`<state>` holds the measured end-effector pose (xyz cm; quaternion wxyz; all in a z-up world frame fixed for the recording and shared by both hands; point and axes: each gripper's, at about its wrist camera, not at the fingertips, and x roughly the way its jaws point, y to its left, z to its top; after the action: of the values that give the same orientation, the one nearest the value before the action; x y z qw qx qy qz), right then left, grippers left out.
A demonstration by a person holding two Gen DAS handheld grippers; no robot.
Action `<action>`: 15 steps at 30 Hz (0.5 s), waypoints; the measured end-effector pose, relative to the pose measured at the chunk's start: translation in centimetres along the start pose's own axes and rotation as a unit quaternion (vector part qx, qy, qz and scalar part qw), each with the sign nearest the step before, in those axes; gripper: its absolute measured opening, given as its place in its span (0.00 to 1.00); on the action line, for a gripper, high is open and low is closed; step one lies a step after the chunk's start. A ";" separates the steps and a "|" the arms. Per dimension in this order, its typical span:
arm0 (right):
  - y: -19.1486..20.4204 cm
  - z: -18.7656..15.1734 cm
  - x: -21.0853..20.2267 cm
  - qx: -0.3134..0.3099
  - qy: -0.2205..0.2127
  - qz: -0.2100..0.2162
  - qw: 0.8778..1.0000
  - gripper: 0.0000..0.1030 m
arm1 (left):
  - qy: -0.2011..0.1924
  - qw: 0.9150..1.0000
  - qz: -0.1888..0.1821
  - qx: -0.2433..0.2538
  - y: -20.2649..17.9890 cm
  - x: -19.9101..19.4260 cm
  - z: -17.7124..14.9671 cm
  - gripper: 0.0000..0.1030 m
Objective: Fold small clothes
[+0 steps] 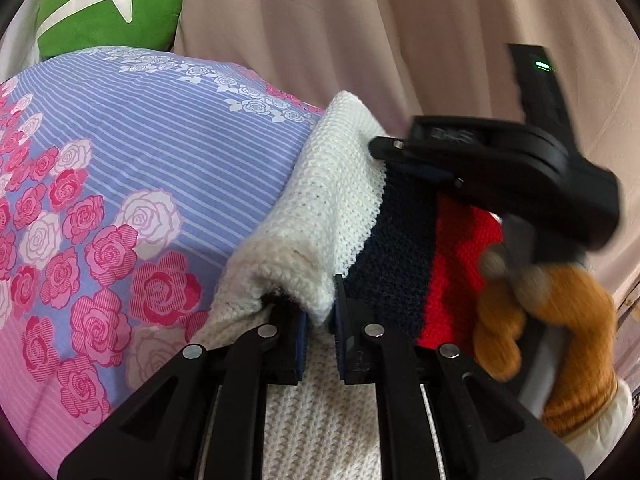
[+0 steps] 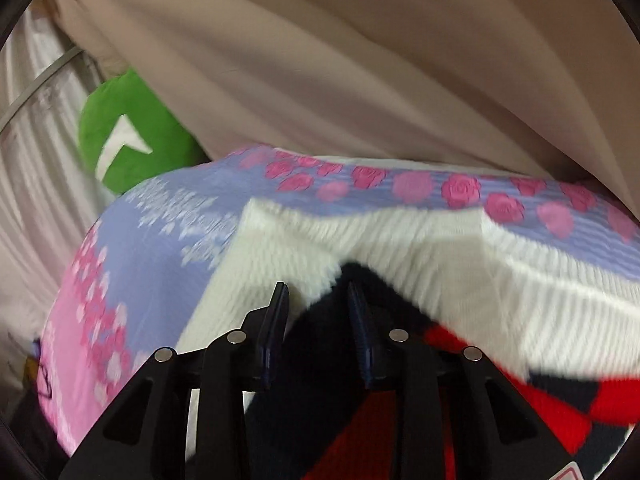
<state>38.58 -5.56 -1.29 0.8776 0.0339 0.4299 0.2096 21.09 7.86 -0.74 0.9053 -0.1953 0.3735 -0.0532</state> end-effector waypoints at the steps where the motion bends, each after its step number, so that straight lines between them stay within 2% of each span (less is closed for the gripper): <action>1: 0.3 0.3 0.2 -0.004 0.000 -0.009 1.000 0.25 | 0.000 1.000 0.000 0.000 0.0 0.0 0.0 0.11; 3: 1.0 0.5 -0.2 -0.012 -0.005 -0.026 1.000 0.25 | 0.000 1.000 -0.002 -0.001 0.1 0.0 0.0 0.11; 5: 1.2 0.0 -2.6 -0.014 -0.033 -0.015 0.999 0.27 | 0.001 1.000 -0.006 -0.003 0.2 -0.1 0.1 0.11; 8: 0.0 -2.9 -7.8 -0.015 -0.075 -0.002 0.997 0.37 | 0.001 1.000 -0.012 -0.006 0.4 -0.1 0.1 0.11; 9: -0.9 -4.1 -9.6 -0.012 -0.088 -0.008 0.996 0.47 | 0.001 1.000 -0.013 -0.007 0.5 -0.1 0.2 0.11; 10: -2.2 -5.6 -11.6 -0.009 -0.103 -0.021 0.994 0.58 | 0.001 1.000 -0.014 -0.006 0.4 -0.2 0.2 0.11; 12: -5.7 -9.3 -15.7 0.007 -0.135 -0.064 0.989 0.68 | 0.000 1.000 -0.011 -0.004 0.3 -0.2 0.2 0.11; 15: -11.8 -14.0 -20.6 0.077 -0.162 -0.138 0.974 0.72 | -0.001 1.000 -0.005 0.000 0.1 -0.2 0.1 0.11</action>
<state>20.64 -26.17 2.31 0.9507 0.0749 0.2977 0.0444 21.07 8.02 -0.59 0.9054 -0.1974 0.3715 -0.0570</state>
